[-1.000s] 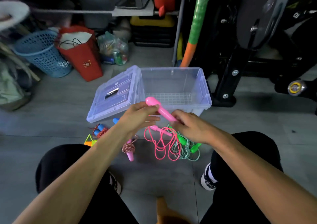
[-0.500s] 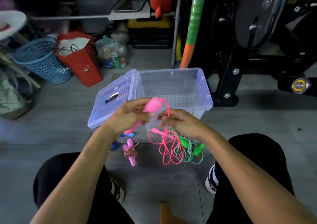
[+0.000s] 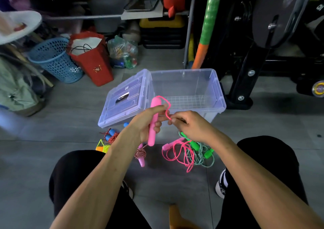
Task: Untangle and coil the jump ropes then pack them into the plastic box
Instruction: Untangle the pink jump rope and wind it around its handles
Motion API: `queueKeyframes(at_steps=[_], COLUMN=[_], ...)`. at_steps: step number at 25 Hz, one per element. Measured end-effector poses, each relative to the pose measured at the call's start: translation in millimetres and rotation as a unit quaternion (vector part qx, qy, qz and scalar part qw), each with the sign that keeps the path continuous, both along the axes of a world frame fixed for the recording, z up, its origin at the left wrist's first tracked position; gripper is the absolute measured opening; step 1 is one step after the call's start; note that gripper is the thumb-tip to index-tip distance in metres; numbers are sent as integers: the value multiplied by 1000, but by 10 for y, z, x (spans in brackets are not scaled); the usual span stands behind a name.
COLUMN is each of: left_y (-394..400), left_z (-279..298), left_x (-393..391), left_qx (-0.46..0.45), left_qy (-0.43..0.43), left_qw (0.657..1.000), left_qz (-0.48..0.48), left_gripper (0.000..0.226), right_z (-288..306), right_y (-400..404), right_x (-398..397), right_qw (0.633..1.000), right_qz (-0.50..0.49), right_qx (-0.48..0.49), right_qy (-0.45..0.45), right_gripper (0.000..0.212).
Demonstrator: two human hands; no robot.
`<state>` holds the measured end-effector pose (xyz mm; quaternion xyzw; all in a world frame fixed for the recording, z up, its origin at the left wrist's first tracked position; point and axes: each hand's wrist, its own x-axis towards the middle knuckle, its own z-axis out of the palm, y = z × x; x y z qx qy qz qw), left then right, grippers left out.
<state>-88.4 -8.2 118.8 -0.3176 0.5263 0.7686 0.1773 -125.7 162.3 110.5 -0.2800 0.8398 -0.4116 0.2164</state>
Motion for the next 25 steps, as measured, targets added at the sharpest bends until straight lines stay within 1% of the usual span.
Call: queueKeyframes(at_steps=[2,3,5,7,9,10,11,12,13,14,15,16,17,18,19,20,21,23,24,25], left_y=[38,46,25,-106,-350,-471,-553,-586,-571,-525,-465,-401,-336,-287,-238,-190,-127,31,100,144], left_z=[20,17,-3,-10,-25,-48,-71,-90,-108,-133,-142,-129,-96,-73,-31,8,63,149,163,155], left_x=[3,1,-6,-51,-96,-114,-127,-130,-123,-104,-77,-51,-29,-24,-16,-2,21,96,133,152], left_qx=[-5,-13,-39,-75,-102,-122,-154,-195,-237,-281,-330,-378,-420,-444,-441,-419,-395,-372,-367,-358], left_qy=[27,39,62,72,67,63,52,31,6,-25,-56,-74,-75,-53,-14,38,87,151,166,172], left_qw=[999,998,991,967,924,910,911,924,939,947,940,923,904,894,897,907,915,910,902,900], left_qz=[28,46,113,235,363,392,380,328,248,155,67,1,-36,-40,-23,-9,-16,-106,-156,-180], left_gripper=[4,2,7,12,14,14,12,8,4,9,16,21,24,26,29,31,30,20,19,22], right_z=[0,8,46,119,193,218,229,235,234,231,223,205,177,148,110,75,49,46,62,83], right_y=[-9,-3,28,112,237,291,332,355,360,352,337,325,311,297,286,272,256,220,202,189], right_x=[8,13,21,-31,-104,-130,-144,-142,-132,-121,-116,-120,-128,-135,-140,-141,-140,-132,-130,-126], right_qw=[1000,1000,999,998,994,993,993,995,997,998,998,998,998,997,997,997,997,998,999,999], right_qz=[-2,-6,-11,-18,-24,-27,-32,-39,-47,-53,-54,-50,-40,-24,-8,4,10,13,12,6], right_qx=[21,27,32,54,100,113,109,89,59,33,19,18,24,35,47,55,57,38,22,4], right_qy=[-3,-7,-18,-31,-38,-29,-12,4,15,25,35,45,53,58,58,53,47,42,43,39], right_gripper=[21,20,18,13,14,16,19,21,22,22,22,21,21,21,20,20,20,20,20,21])
